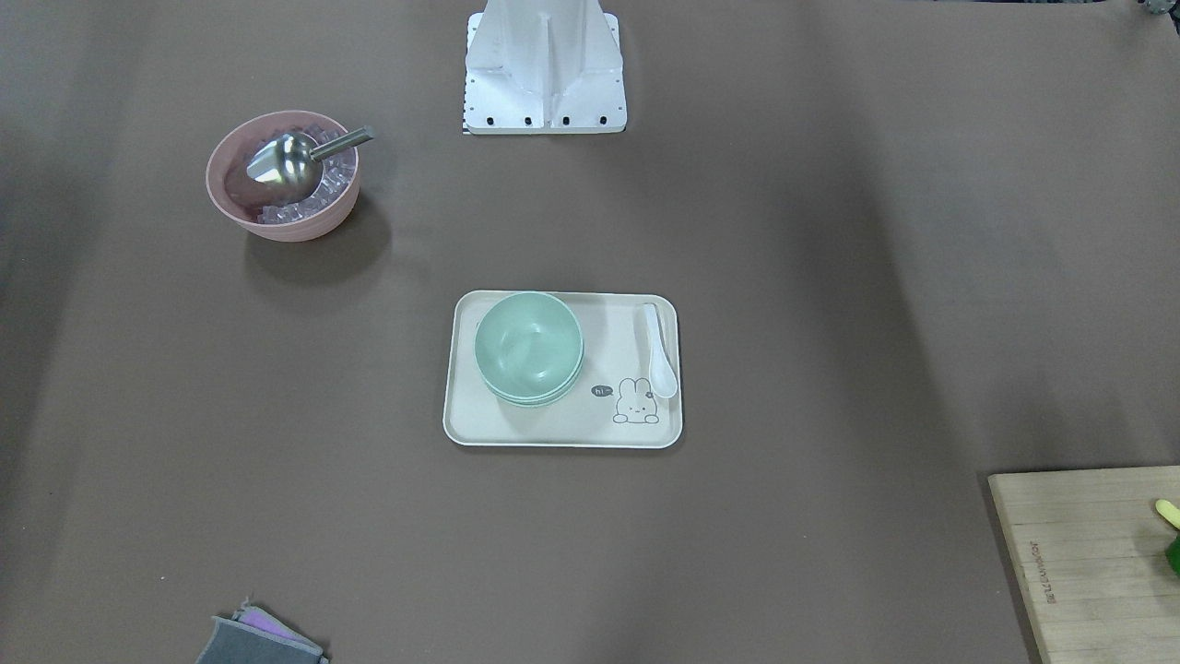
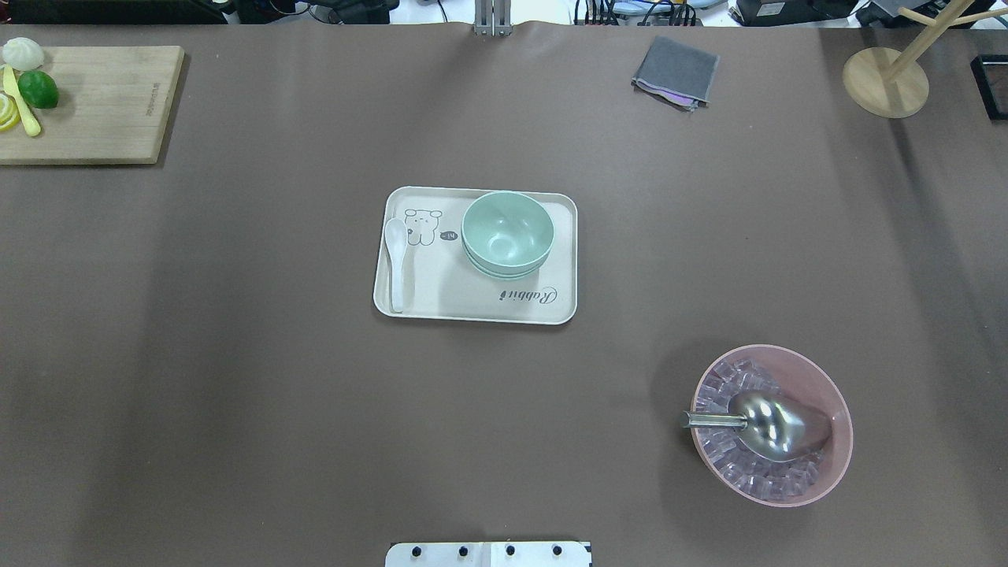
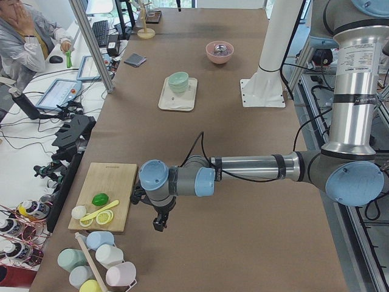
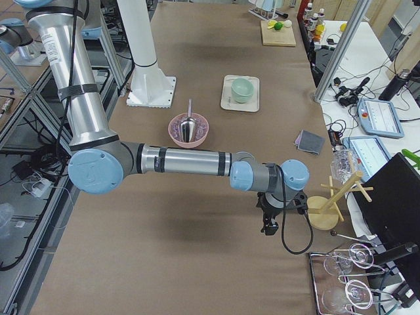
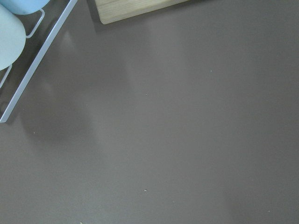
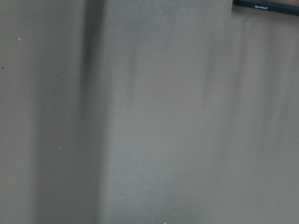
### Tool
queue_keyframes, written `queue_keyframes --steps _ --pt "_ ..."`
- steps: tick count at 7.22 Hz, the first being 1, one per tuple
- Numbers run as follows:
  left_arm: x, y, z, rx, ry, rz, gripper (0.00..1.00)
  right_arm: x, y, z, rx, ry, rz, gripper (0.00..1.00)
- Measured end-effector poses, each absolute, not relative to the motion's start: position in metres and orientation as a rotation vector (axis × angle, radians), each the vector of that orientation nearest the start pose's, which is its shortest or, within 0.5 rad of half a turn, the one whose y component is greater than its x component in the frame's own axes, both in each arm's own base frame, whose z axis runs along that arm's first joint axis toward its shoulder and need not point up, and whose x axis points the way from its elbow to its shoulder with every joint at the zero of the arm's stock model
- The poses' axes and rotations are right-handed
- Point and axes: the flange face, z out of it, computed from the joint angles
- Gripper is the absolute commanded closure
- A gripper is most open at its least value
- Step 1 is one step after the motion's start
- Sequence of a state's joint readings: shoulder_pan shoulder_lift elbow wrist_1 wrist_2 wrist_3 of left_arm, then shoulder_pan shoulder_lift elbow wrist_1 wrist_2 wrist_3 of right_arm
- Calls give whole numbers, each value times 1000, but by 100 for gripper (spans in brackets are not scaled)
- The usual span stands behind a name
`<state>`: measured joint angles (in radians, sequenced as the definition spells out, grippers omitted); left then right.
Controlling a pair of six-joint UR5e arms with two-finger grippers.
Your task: Stack green bowls together
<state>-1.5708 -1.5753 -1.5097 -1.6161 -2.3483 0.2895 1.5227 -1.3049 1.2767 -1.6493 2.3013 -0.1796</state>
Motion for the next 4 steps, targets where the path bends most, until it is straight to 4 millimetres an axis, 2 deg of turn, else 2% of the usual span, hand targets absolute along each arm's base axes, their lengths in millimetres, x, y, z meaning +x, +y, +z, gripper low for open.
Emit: queue_keyframes --steps 2,4 --pt "-63 -493 680 107 781 273 1 65 -602 650 -37 -734 -191 0" --pt "-59 -491 679 111 837 267 1 75 -600 635 -7 -729 -194 0"
